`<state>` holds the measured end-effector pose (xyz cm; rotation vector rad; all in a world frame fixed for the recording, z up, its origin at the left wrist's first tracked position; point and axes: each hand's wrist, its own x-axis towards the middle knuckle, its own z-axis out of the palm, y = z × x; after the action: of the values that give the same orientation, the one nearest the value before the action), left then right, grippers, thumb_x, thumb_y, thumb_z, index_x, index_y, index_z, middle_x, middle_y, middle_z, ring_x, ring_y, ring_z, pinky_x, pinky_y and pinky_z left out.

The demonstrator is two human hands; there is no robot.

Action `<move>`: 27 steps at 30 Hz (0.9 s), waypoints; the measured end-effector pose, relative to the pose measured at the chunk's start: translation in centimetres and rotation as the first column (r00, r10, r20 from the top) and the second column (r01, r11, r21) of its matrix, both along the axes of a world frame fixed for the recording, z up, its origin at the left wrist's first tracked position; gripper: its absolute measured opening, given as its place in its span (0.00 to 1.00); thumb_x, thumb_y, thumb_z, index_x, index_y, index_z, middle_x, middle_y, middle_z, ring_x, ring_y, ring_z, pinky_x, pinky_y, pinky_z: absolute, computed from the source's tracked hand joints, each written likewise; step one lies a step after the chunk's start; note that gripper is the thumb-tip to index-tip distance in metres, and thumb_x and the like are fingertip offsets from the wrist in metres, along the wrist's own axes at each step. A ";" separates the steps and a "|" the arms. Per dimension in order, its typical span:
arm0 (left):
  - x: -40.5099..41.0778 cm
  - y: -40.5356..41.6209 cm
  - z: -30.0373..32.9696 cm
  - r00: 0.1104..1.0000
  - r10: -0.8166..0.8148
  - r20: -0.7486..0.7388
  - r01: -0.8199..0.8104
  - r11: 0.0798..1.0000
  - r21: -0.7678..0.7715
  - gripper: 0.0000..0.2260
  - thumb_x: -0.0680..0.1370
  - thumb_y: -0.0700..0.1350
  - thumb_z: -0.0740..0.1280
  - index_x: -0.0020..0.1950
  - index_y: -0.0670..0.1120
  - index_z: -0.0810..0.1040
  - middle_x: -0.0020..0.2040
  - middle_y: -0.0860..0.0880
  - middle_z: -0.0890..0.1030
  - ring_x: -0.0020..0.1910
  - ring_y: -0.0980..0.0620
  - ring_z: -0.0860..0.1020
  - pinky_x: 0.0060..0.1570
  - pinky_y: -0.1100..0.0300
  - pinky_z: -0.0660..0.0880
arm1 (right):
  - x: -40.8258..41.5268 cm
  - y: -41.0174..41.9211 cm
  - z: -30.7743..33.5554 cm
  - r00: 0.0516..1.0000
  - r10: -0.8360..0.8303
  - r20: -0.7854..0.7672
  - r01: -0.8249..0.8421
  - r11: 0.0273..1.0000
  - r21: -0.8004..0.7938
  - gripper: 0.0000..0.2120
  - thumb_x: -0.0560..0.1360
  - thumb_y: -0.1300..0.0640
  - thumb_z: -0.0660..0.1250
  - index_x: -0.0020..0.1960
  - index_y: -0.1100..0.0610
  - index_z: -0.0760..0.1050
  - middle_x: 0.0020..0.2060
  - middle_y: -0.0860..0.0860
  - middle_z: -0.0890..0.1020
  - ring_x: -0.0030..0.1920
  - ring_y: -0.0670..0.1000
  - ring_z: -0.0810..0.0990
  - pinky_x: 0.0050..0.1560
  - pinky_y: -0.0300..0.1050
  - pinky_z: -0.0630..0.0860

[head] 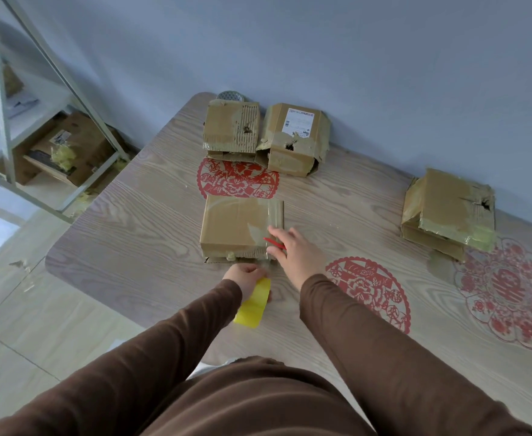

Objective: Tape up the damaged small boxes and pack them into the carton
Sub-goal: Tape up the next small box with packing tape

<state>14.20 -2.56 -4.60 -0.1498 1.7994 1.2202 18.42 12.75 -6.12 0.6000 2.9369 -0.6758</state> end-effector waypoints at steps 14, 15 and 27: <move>0.4 -4.4 2.4 0.992 -0.018 0.125 0.015 1.000 0.022 0.09 0.80 0.36 0.66 0.53 0.30 0.79 0.41 0.31 0.79 0.25 0.45 0.80 0.26 0.58 0.78 | 0.9 -0.2 -1.0 0.995 -0.008 -0.096 0.011 0.999 0.034 0.33 0.72 0.26 0.61 0.71 0.39 0.68 0.52 0.45 0.70 0.44 0.46 0.75 0.33 0.45 0.76; 0.5 -4.3 2.8 0.993 -0.016 0.119 0.012 0.999 0.032 0.09 0.80 0.36 0.65 0.54 0.30 0.78 0.41 0.31 0.79 0.25 0.46 0.80 0.26 0.59 0.77 | 0.6 -0.3 -0.9 0.993 -0.020 -0.118 0.025 0.999 0.042 0.32 0.72 0.26 0.62 0.69 0.40 0.70 0.52 0.45 0.70 0.44 0.47 0.75 0.32 0.45 0.76; 0.6 -4.6 3.7 0.988 0.016 0.156 -0.036 0.991 0.126 0.12 0.83 0.43 0.64 0.62 0.39 0.80 0.46 0.36 0.81 0.32 0.47 0.82 0.32 0.58 0.81 | 0.9 -0.8 -0.9 0.987 -0.075 -0.145 0.072 0.997 -0.025 0.27 0.74 0.38 0.71 0.70 0.42 0.72 0.57 0.48 0.69 0.49 0.47 0.74 0.39 0.44 0.75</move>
<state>14.77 -7.19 -0.91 -0.1897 1.5850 1.3035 19.28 11.95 -7.05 0.6877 3.0512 -0.7878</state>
